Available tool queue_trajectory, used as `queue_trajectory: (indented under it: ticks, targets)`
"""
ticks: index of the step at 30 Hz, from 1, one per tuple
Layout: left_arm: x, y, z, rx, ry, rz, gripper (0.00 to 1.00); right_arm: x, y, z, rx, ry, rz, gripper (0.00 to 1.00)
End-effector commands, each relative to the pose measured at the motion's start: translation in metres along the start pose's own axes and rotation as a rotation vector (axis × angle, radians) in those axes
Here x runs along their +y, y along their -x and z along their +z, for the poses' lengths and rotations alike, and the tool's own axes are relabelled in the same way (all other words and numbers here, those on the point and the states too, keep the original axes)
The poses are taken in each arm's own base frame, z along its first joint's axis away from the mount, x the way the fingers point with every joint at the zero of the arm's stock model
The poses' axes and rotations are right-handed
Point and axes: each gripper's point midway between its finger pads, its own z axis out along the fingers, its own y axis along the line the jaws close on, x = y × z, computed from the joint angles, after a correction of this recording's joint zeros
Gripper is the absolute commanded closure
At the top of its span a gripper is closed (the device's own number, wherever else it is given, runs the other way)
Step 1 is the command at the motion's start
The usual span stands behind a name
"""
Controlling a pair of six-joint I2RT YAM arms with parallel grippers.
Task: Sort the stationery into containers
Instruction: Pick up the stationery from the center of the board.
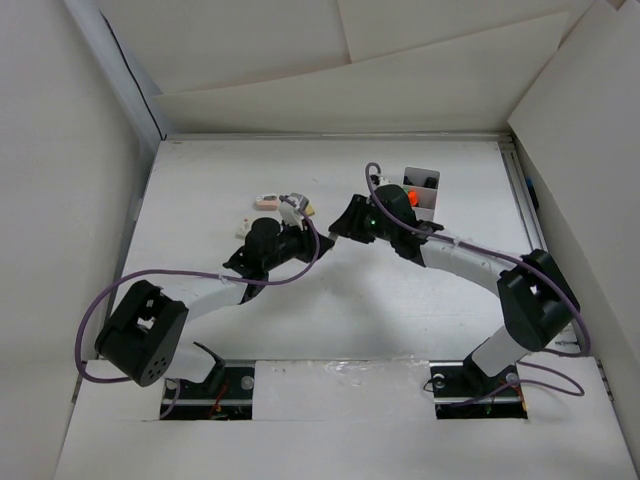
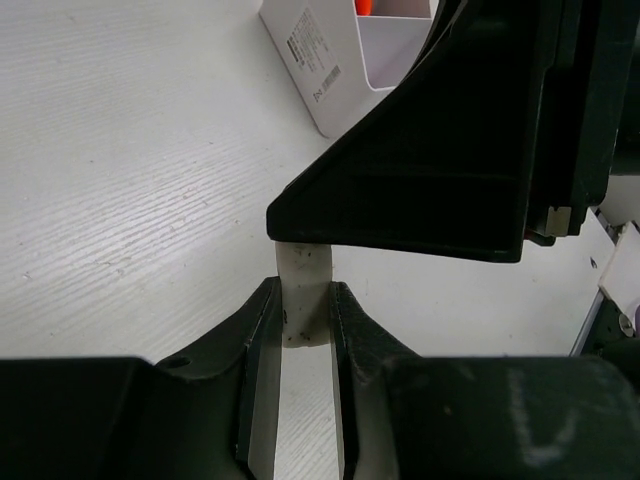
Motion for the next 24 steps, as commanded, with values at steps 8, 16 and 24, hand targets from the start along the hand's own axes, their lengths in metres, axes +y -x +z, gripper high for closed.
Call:
queue_trajectory:
  ticks: [8,16,24]
  targets:
    - [-0.006,0.024,-0.005,-0.098,0.0,0.009,0.99,0.016,-0.001,-0.003,-0.013,0.055,-0.013,0.82]
    - [-0.004,0.023,-0.005,-0.094,0.012,-0.003,0.71,0.021,0.017,-0.011,-0.072,0.058,-0.012,0.91]
    - [-0.005,0.033,-0.01,-0.129,0.022,0.003,0.48,-0.006,0.06,-0.027,-0.186,-0.016,0.01,0.93]
